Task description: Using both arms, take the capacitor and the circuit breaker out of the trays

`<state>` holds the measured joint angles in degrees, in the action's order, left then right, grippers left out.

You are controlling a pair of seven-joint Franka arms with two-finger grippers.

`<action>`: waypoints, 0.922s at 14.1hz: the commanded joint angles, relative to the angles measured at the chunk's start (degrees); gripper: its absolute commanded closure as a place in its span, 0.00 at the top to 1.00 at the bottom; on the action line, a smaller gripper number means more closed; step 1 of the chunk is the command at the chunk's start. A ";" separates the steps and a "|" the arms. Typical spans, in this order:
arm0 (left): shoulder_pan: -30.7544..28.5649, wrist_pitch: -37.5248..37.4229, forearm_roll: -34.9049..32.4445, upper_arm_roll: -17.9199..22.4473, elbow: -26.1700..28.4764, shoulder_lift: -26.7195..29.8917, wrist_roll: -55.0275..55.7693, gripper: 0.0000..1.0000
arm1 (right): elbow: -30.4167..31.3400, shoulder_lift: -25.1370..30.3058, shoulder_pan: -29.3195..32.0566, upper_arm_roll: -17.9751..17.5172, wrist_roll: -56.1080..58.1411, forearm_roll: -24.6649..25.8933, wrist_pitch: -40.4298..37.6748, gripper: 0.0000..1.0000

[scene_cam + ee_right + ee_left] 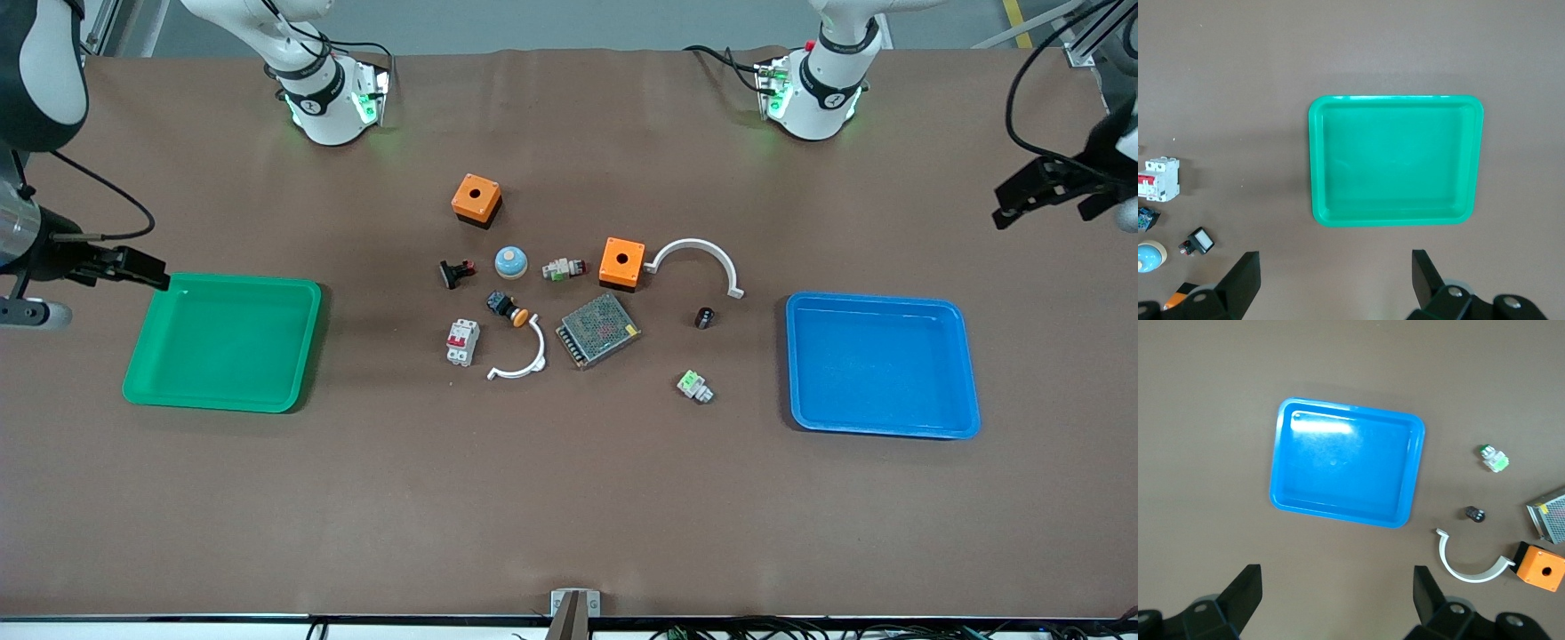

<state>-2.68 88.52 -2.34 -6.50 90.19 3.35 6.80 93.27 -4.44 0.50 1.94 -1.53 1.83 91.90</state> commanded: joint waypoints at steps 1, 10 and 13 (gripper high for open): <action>0.30 -0.19 1.11 -0.70 1.83 1.48 0.14 1.00 | 5.24 5.22 0.81 -0.71 1.61 -0.42 1.35 1.00; -0.14 -1.23 3.31 -0.80 1.13 1.75 -0.03 1.00 | 9.82 12.88 0.90 -0.45 1.70 -0.51 0.82 1.00; -0.40 -1.59 3.31 -0.36 1.13 2.10 -0.03 1.00 | 9.82 12.62 0.99 -0.45 1.70 -0.51 1.43 1.00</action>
<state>-2.56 87.79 -0.25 -7.11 90.95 4.10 6.91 101.01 6.77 0.51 2.01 -0.64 1.80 92.04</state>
